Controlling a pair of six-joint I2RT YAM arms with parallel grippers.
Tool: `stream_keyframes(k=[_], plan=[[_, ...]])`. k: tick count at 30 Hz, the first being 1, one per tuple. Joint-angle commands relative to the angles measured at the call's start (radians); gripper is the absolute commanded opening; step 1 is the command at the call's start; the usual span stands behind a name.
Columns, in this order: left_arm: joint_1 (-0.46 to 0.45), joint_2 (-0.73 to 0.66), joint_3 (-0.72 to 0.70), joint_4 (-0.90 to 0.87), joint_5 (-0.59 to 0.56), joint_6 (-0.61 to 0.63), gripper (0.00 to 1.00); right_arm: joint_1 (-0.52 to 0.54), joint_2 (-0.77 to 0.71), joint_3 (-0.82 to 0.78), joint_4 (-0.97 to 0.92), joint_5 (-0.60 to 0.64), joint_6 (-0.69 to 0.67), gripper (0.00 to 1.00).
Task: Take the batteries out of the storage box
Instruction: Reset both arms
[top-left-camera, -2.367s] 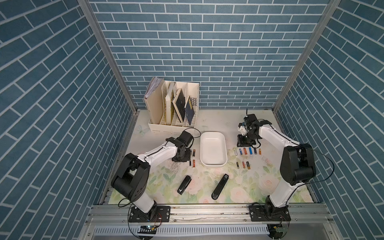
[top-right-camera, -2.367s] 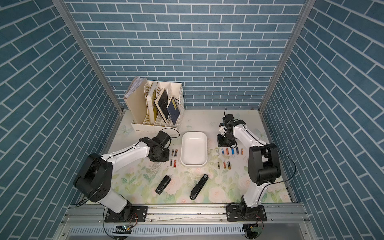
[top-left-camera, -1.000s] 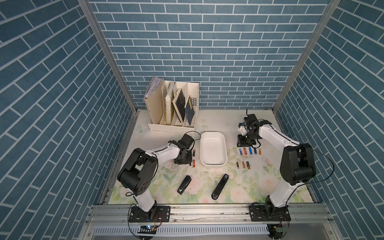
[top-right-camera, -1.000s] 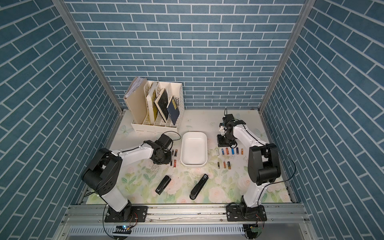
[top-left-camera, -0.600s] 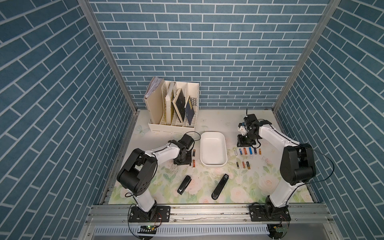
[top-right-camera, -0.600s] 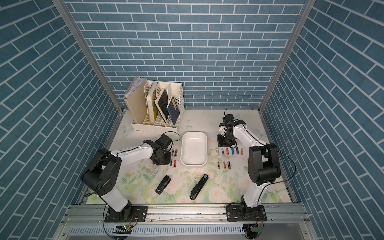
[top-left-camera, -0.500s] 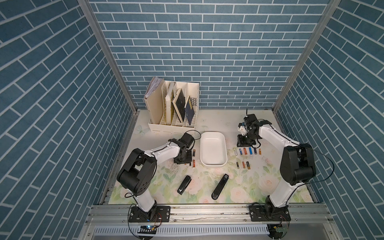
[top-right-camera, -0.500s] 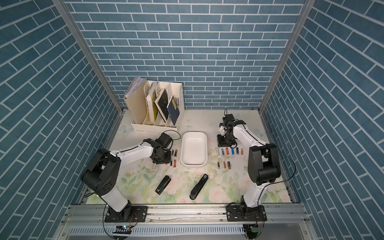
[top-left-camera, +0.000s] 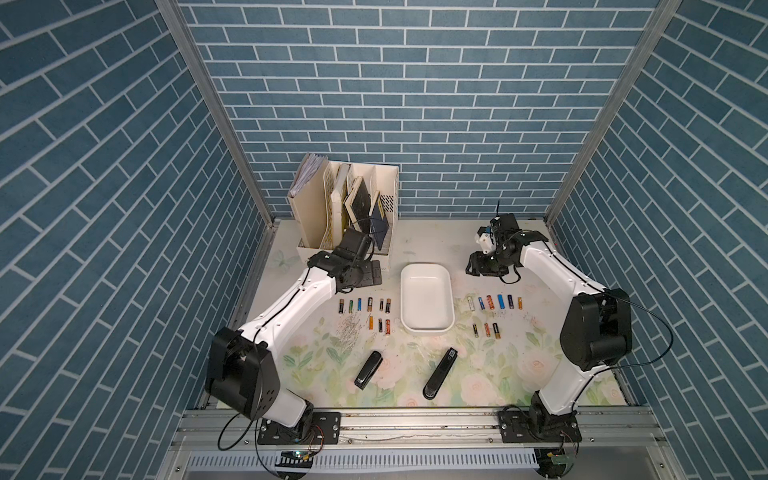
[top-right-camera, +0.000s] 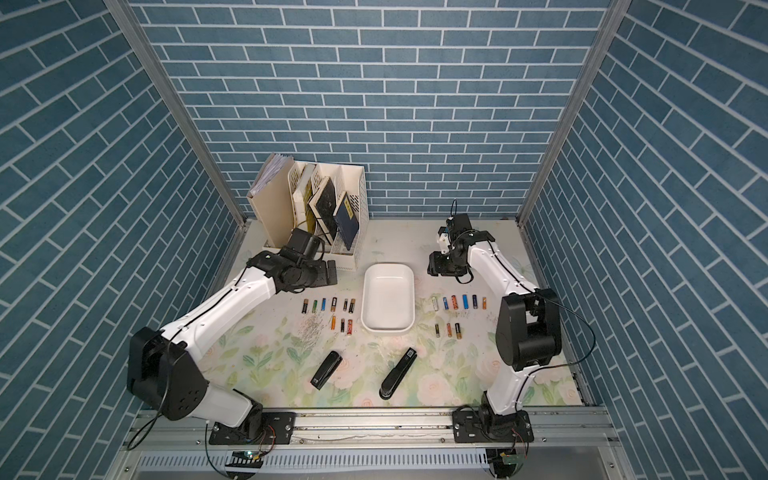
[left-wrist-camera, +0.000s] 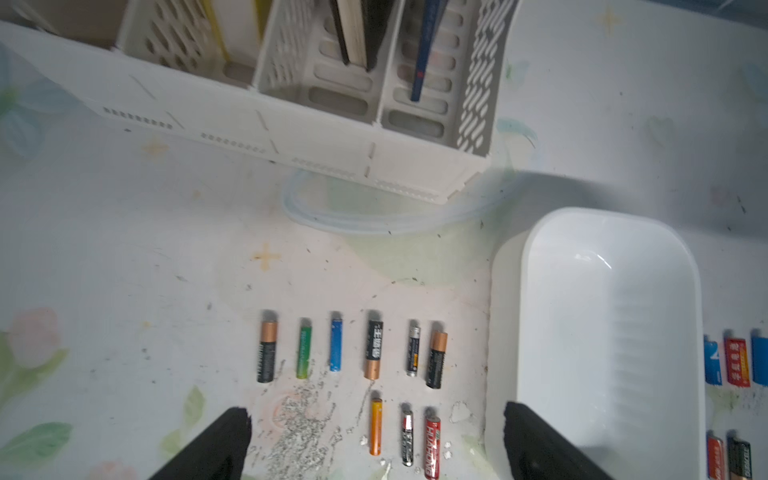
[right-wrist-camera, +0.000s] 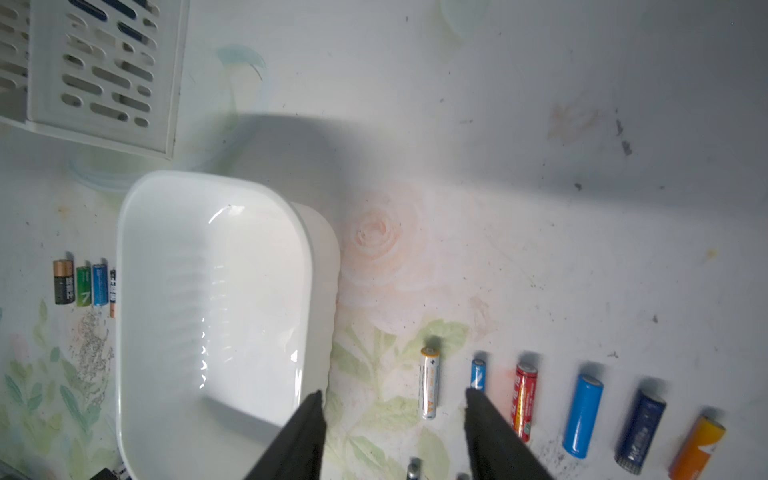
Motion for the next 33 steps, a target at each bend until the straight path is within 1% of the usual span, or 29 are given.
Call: stream_keyframes(k=[1, 3, 6, 7, 9, 13, 15, 17, 19, 21, 24, 25, 26, 27, 28, 29, 31, 32, 33], plan=[[0.033, -0.092, -0.008, -0.009, -0.158, 0.055, 1.0, -0.001, -0.026, 0.023, 0.058, 0.007, 0.053, 0.84], [0.057, -0.171, -0.065, 0.075, -0.222, 0.07, 1.0, -0.001, -0.034, 0.028, 0.081, 0.025, 0.07, 0.99], [0.096, -0.319, -0.187, 0.257, -0.286, 0.078, 1.0, -0.001, -0.05, 0.013, 0.131, 0.053, 0.096, 1.0], [0.102, -0.369, -0.237, 0.329, -0.309, 0.1, 1.0, -0.002, -0.06, 0.005, 0.154, 0.066, 0.105, 1.0], [0.108, -0.456, -0.326, 0.452, -0.371, 0.16, 1.0, -0.001, -0.092, -0.027, 0.211, 0.099, 0.128, 1.0], [0.114, -0.596, -0.548, 0.718, -0.487, 0.326, 1.0, 0.0, -0.19, -0.149, 0.368, 0.169, 0.153, 1.0], [0.136, -0.627, -0.614, 0.773, -0.489, 0.355, 1.0, 0.0, -0.224, -0.191, 0.407, 0.227, 0.129, 1.0], [0.174, -0.633, -0.68, 0.841, -0.427, 0.357, 1.0, 0.0, -0.261, -0.239, 0.443, 0.28, 0.097, 1.0], [0.197, -0.628, -0.761, 0.956, -0.361, 0.36, 1.0, 0.0, -0.315, -0.314, 0.5, 0.31, 0.08, 1.0], [0.201, -0.616, -0.842, 1.064, -0.337, 0.355, 1.0, -0.001, -0.384, -0.404, 0.57, 0.354, 0.071, 1.0], [0.203, -0.575, -0.926, 1.185, -0.291, 0.366, 1.0, 0.0, -0.505, -0.581, 0.752, 0.416, 0.041, 1.0], [0.203, -0.555, -0.938, 1.202, -0.28, 0.414, 1.0, -0.001, -0.543, -0.644, 0.821, 0.428, 0.019, 1.0], [0.203, -0.539, -0.947, 1.215, -0.327, 0.436, 1.0, -0.001, -0.573, -0.696, 0.879, 0.448, 0.004, 1.0], [0.203, -0.524, -0.964, 1.249, -0.397, 0.428, 1.0, -0.001, -0.588, -0.729, 0.909, 0.469, -0.006, 1.0], [0.212, -0.517, -0.996, 1.317, -0.426, 0.442, 1.0, -0.002, -0.594, -0.756, 0.936, 0.491, -0.017, 1.0], [0.233, -0.507, -1.032, 1.403, -0.369, 0.47, 1.0, -0.003, -0.588, -0.77, 0.952, 0.509, -0.032, 1.0], [0.295, -0.444, -1.076, 1.538, -0.214, 0.47, 1.0, -0.003, -0.558, -0.777, 0.967, 0.554, -0.046, 1.0], [0.321, -0.39, -1.071, 1.576, -0.172, 0.453, 1.0, -0.003, -0.541, -0.785, 0.989, 0.578, -0.049, 1.0], [0.332, -0.337, -1.057, 1.591, -0.165, 0.44, 1.0, -0.003, -0.532, -0.796, 1.012, 0.607, -0.044, 1.0]])
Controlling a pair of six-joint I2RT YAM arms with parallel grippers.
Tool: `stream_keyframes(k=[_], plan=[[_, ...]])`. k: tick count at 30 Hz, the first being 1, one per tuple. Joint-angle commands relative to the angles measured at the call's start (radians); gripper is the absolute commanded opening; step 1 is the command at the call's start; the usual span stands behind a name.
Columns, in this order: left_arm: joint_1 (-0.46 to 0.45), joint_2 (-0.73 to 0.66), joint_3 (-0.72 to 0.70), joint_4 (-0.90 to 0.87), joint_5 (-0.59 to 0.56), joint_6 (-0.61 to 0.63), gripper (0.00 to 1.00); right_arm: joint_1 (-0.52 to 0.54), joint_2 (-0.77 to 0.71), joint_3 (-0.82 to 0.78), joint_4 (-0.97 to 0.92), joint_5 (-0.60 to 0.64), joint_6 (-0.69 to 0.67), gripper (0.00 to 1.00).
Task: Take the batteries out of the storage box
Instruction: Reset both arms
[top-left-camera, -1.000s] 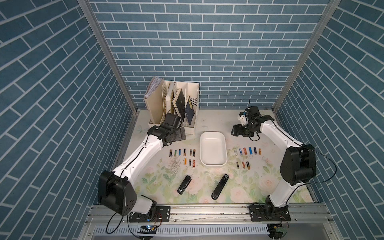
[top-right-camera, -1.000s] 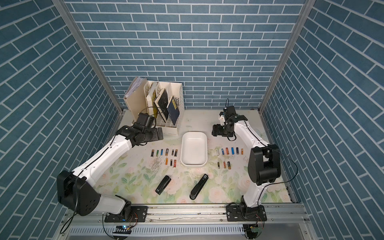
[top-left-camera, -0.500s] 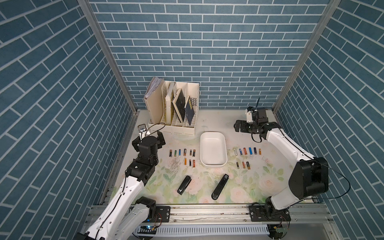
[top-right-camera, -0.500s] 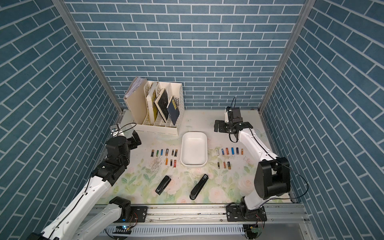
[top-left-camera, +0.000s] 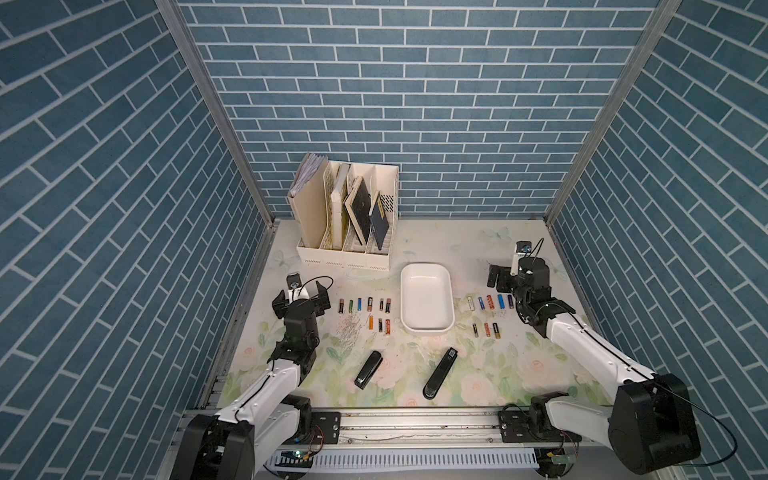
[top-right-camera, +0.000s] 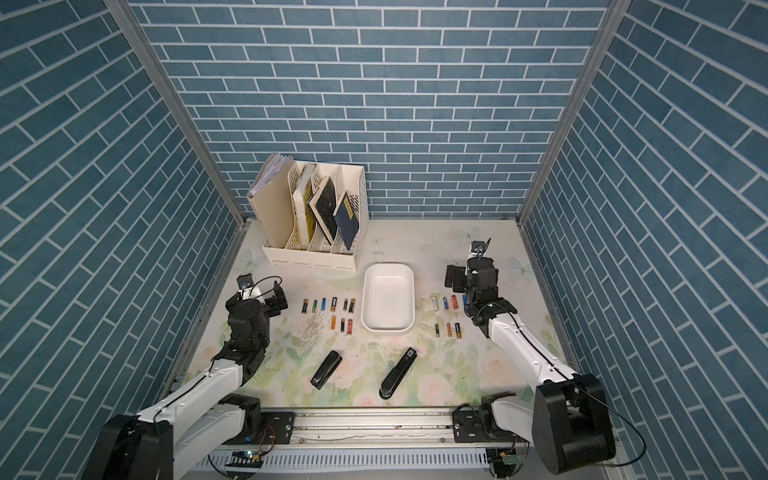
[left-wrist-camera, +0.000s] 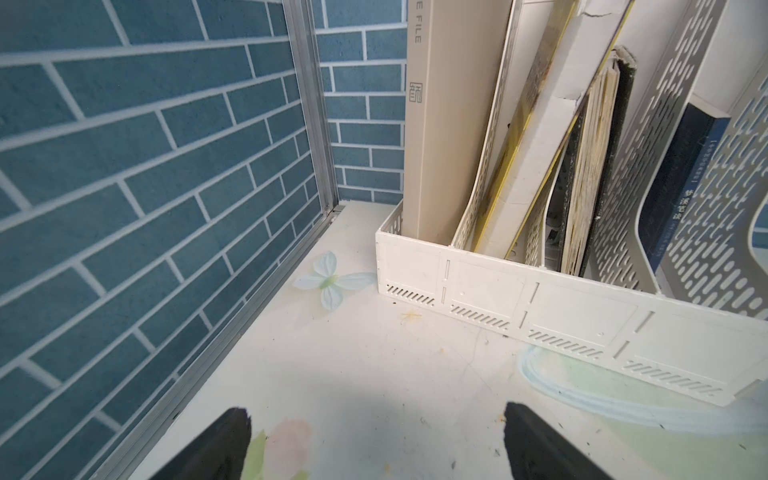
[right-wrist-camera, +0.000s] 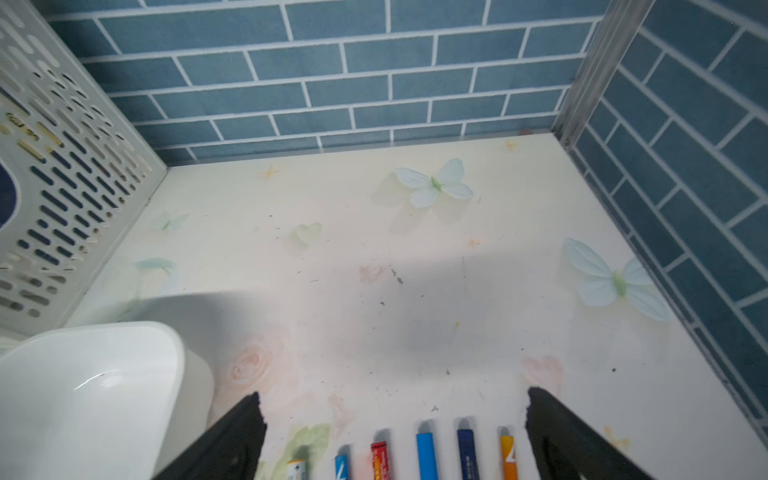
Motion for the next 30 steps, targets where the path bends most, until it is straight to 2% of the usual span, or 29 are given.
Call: stream_keyframes(k=[1, 6, 8, 12, 17, 25, 30], plan=[[0.047, 0.142, 0.011, 0.237, 0.105, 0.015, 1.0, -0.005, 0.027, -0.037, 0.178, 0.142, -0.043, 1.0], [0.054, 0.368, 0.006, 0.49, 0.17, 0.071, 1.0, -0.009, 0.037, -0.183, 0.461, 0.181, -0.101, 1.0], [0.069, 0.444, 0.012, 0.543, 0.257, 0.086, 0.97, -0.017, 0.06, -0.242, 0.564, 0.191, -0.126, 1.0], [0.085, 0.45, -0.034, 0.626, 0.297, 0.084, 1.0, -0.042, 0.095, -0.332, 0.756, 0.185, -0.186, 1.0], [0.084, 0.458, -0.009, 0.588, 0.278, 0.081, 1.0, -0.14, 0.142, -0.353, 0.923, 0.048, -0.22, 1.0], [0.083, 0.458, -0.005, 0.579, 0.272, 0.076, 1.0, -0.252, 0.084, -0.393, 0.885, -0.029, -0.144, 1.0], [0.084, 0.458, -0.004, 0.58, 0.273, 0.076, 1.0, -0.283, 0.064, -0.43, 0.887, -0.075, -0.12, 1.0]])
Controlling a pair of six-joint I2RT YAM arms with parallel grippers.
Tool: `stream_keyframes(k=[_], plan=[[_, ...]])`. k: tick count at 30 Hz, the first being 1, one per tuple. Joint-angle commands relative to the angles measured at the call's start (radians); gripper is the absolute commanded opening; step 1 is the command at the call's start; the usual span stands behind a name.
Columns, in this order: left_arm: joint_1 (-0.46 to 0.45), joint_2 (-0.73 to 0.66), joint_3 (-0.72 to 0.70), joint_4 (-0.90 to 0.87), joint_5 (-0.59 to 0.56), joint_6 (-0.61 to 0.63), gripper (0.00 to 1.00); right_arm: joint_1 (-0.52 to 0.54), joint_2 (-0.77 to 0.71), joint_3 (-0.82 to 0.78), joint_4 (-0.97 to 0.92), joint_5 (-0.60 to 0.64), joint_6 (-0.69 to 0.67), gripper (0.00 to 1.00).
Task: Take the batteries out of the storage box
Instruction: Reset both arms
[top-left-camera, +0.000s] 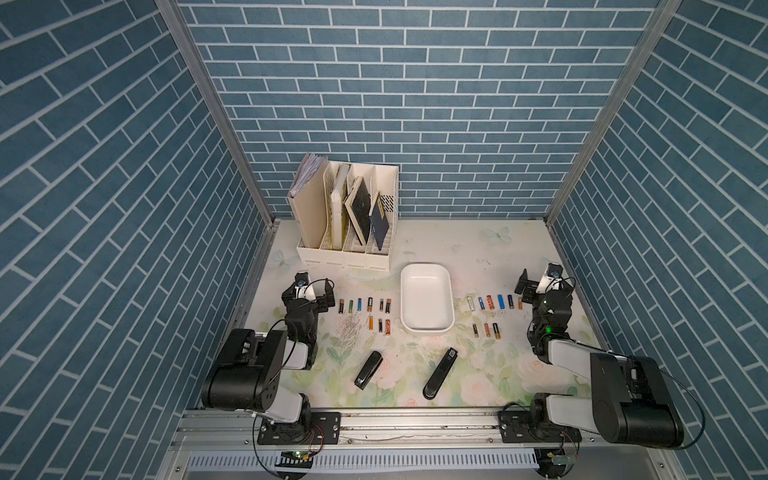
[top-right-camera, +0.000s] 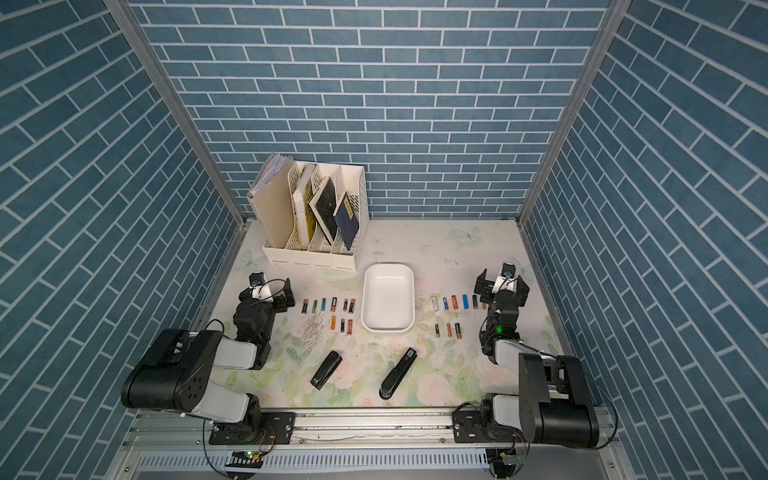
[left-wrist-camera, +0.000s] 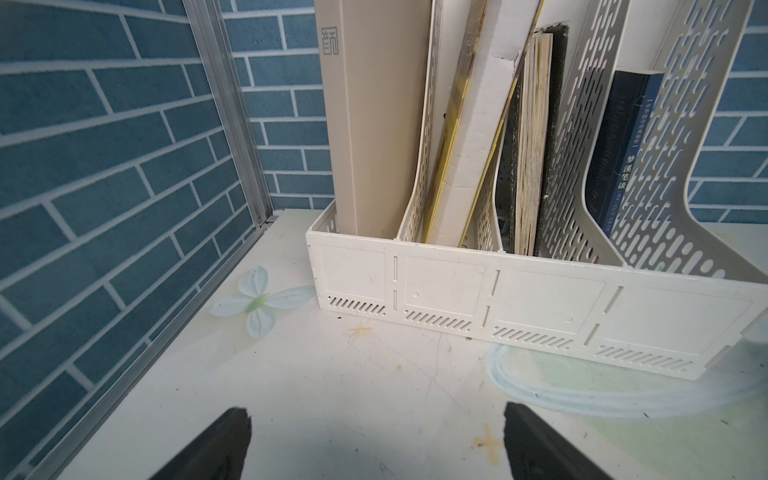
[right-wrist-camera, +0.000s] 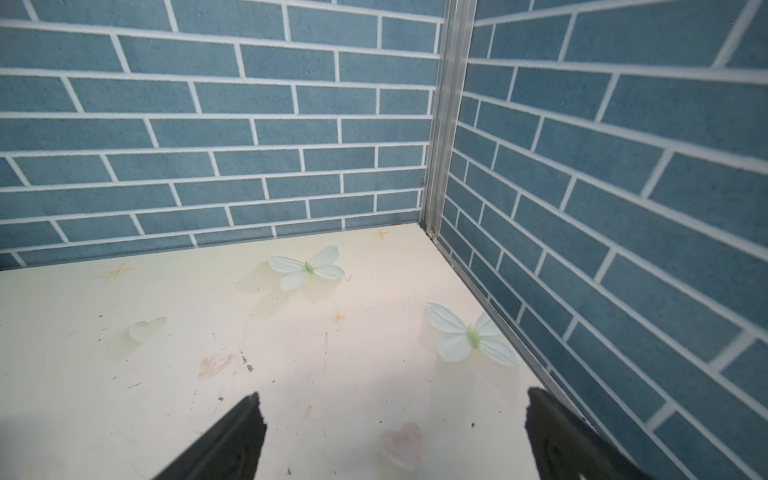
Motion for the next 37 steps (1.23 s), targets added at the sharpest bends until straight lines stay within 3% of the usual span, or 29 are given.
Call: stream_keyframes(k=[1, 8, 11, 12, 13, 15, 16, 17, 22, 37], plan=[[0.004, 0.004, 0.015, 0.025, 0.005, 0.005, 1.0, -0.01, -0.012, -0.018, 0.025, -0.042, 0.039, 1.0], [0.004, 0.003, 0.015, 0.025, 0.007, 0.005, 1.0, -0.014, 0.092, -0.114, 0.251, -0.061, 0.045, 1.0], [0.004, 0.003, 0.015, 0.025, 0.006, 0.005, 1.0, 0.014, 0.143, -0.061, 0.198, -0.062, 0.008, 1.0], [0.004, 0.003, 0.015, 0.025, 0.006, 0.005, 1.0, 0.036, 0.181, -0.076, 0.246, -0.074, -0.026, 1.0], [0.004, 0.003, 0.015, 0.024, 0.007, 0.005, 1.0, 0.064, 0.268, -0.124, 0.458, -0.085, -0.068, 1.0], [0.005, 0.005, 0.015, 0.024, 0.007, 0.005, 1.0, 0.094, 0.227, -0.129, 0.39, -0.064, -0.093, 1.0], [0.006, 0.005, 0.015, 0.026, 0.006, 0.004, 1.0, 0.117, 0.242, -0.139, 0.468, -0.03, -0.113, 1.0], [0.005, 0.004, 0.015, 0.024, 0.006, 0.005, 1.0, 0.123, 0.218, -0.116, 0.368, -0.018, -0.107, 1.0], [0.005, 0.004, 0.015, 0.024, 0.006, 0.005, 1.0, 0.075, 0.23, -0.063, 0.289, -0.11, -0.082, 1.0], [0.006, 0.002, 0.016, 0.022, 0.008, 0.005, 1.0, 0.079, 0.233, -0.076, 0.314, -0.143, -0.105, 1.0]])
